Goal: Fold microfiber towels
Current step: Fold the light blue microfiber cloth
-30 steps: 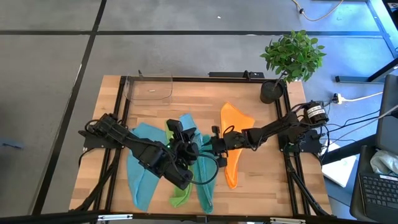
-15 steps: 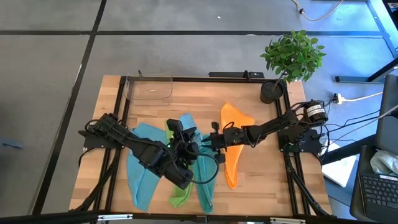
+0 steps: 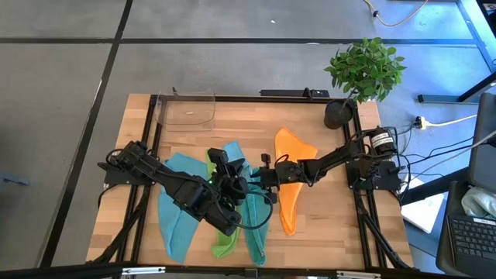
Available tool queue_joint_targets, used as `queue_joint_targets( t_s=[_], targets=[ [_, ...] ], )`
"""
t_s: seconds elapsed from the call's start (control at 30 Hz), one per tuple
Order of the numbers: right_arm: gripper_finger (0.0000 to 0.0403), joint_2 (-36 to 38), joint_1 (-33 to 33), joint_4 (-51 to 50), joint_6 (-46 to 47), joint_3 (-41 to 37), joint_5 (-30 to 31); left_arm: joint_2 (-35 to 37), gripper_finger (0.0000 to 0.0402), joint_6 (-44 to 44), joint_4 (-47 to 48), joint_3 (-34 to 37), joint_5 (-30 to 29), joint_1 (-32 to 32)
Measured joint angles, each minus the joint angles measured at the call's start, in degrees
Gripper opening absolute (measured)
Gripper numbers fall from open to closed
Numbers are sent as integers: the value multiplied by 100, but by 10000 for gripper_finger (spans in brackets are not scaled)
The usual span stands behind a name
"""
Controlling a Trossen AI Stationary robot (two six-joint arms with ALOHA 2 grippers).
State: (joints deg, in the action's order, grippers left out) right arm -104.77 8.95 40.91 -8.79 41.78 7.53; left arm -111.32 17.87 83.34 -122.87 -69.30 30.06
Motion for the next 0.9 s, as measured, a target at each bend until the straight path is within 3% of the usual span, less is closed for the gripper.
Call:
queue_joint_targets(
  t_s=[0.17,0.33,0.53,0.7,0.9],
  targets=[
    [9,101,0,-104,-516,0,223,-1,0,57,186,0,10,3],
    [10,557,-7,-692,-1167,-4,1248,-1,0,507,666,2,44,44],
    [9,1421,-69,-924,-2154,28,2617,46,0,320,666,2,-9,48],
    [4,2109,-250,-942,-3028,140,3241,71,0,148,667,2,-248,-83],
    [9,2795,-558,-1005,-3994,225,3791,73,0,-601,667,2,-983,-492]
  ],
)
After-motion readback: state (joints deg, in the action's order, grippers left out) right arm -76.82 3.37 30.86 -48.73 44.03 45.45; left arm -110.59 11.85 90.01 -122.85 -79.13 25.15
